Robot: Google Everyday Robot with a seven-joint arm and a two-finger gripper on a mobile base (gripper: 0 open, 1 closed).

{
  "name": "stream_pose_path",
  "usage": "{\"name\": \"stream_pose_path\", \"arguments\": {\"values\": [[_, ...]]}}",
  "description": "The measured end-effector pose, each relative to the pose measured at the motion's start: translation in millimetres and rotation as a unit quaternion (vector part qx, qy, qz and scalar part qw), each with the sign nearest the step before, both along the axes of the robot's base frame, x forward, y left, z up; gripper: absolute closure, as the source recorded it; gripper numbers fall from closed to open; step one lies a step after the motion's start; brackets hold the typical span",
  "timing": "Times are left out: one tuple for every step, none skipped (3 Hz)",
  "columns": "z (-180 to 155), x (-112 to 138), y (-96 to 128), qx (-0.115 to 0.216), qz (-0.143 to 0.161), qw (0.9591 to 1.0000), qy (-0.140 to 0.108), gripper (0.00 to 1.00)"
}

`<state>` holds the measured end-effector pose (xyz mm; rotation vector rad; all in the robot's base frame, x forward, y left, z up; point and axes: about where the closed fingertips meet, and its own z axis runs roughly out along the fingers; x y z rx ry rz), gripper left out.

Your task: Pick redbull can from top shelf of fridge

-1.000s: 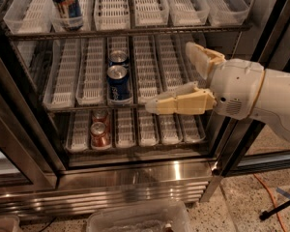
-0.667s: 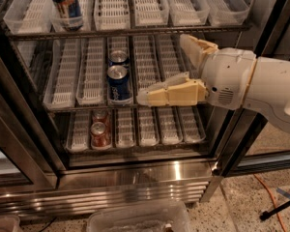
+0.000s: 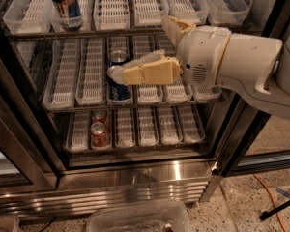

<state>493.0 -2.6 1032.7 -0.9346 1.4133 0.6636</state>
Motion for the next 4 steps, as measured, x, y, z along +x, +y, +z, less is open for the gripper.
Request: {"name": "stream_pose_path", "arguments": {"values": [[0, 0, 0, 0.0, 0.0, 1.0, 0.0, 0.0], [-1, 0, 4, 0.002, -0.036, 0.9993, 0.013, 0.0], [-4, 1, 26, -0.003, -0.089, 0.9958, 0.022, 0.0], [-4, 7, 42, -0.001, -0.113, 0.9934, 0.022, 0.0]]}}
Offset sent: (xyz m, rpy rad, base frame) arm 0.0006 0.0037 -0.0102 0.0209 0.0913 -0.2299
